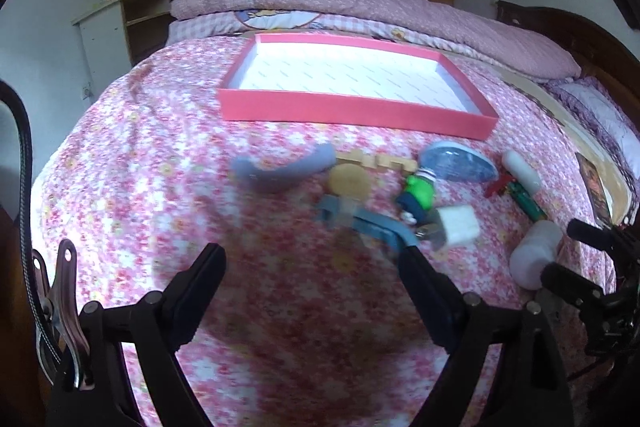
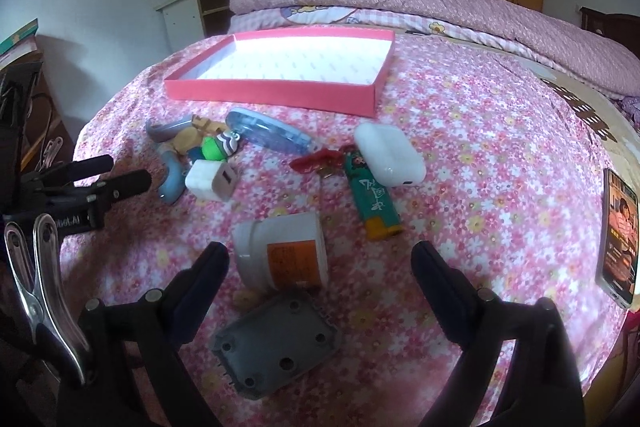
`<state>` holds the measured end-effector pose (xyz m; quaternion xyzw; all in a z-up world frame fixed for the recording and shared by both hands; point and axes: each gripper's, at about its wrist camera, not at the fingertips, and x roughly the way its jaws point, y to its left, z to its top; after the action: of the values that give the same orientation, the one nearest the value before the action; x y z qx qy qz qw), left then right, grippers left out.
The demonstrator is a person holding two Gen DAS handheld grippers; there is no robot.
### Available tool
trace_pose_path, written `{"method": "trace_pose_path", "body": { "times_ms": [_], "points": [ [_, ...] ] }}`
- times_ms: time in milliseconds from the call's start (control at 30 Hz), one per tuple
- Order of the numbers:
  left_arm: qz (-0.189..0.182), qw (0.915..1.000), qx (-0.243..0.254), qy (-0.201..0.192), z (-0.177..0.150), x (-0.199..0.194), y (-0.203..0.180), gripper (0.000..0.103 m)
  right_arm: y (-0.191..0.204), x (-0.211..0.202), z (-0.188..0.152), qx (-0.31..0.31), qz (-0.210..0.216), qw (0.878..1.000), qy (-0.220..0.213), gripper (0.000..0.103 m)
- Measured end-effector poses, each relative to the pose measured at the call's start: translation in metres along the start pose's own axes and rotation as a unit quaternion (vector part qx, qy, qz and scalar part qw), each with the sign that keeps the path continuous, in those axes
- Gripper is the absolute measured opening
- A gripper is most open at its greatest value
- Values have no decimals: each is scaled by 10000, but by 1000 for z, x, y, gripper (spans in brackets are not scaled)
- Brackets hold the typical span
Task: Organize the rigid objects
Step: 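Close the left gripper on the grey curved plastic piece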
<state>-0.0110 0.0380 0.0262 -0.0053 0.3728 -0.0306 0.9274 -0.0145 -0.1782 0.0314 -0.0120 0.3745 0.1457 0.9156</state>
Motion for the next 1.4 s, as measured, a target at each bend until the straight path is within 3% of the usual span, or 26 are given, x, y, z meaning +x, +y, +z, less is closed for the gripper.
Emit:
{"method": "trace_pose_path", "body": {
  "times_ms": [267,633,900,1033,1200,1400],
  "points": [
    [203,9989,-422,-16,13,4,26,92,5,2,1,54,139,9999,-12,95],
    [179,9965,-818,84,48,40,14,91,-2,6,2,198,116,9997,37,95],
    [227,9937,-1069,228,53,63,14,91,-6,10,5,159,59,9998,58,95],
    [184,9929,-1163,164,53,60,20,73,-10,12,11,109,55,9999,39,95],
    [194,9917,-1258,198,50,55,27,59,-12,10,17,124,48,9999,20,95],
    [386,9926,-1137,199,48,53,28,59,-8,8,15,52,62,9999,64,95]
  ]
}}
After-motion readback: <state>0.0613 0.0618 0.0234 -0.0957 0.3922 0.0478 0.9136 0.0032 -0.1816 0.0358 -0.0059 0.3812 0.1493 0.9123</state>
